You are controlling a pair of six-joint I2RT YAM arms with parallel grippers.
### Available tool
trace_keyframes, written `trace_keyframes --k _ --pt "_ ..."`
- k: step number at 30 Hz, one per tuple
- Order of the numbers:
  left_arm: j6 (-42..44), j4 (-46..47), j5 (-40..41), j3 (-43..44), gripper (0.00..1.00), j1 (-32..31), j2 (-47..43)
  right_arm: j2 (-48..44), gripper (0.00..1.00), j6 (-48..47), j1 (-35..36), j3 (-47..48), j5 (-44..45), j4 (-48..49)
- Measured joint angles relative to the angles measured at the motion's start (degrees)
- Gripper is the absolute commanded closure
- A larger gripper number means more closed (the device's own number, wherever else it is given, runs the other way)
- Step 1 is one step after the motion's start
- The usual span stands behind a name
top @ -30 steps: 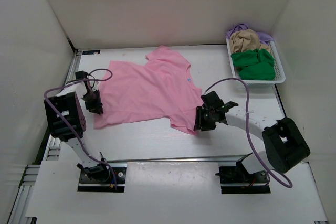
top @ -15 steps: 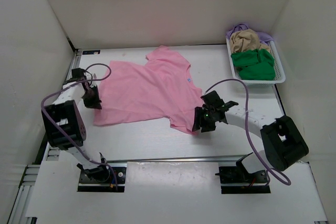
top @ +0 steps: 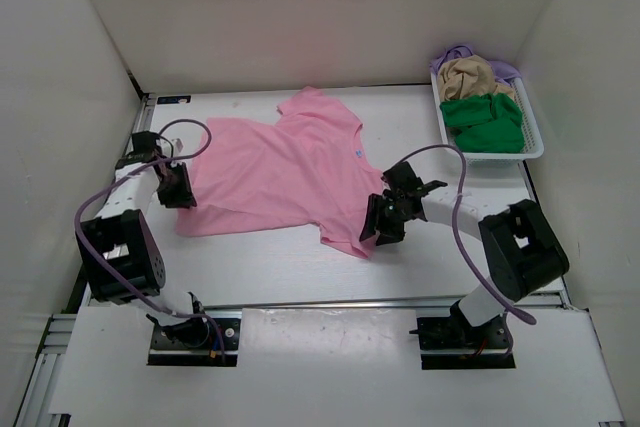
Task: Fold and stack the t-shirts
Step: Flatten out the tshirt
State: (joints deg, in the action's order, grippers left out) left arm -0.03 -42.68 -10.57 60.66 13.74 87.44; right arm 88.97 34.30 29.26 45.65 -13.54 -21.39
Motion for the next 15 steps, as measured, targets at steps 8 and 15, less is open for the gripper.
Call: trace_keyframes --k 8,15 --pt "0.0 -0.3 -1.0 0.3 0.61 0.0 8.9 3.7 0.56 0.0 0.1 3.0 -2.3 0.9" --pt "0.0 -0.7 -2.2 2.0 0.79 0.0 11.3 5.1 1.00 -0.1 0.1 3.0 -1.5 1.0"
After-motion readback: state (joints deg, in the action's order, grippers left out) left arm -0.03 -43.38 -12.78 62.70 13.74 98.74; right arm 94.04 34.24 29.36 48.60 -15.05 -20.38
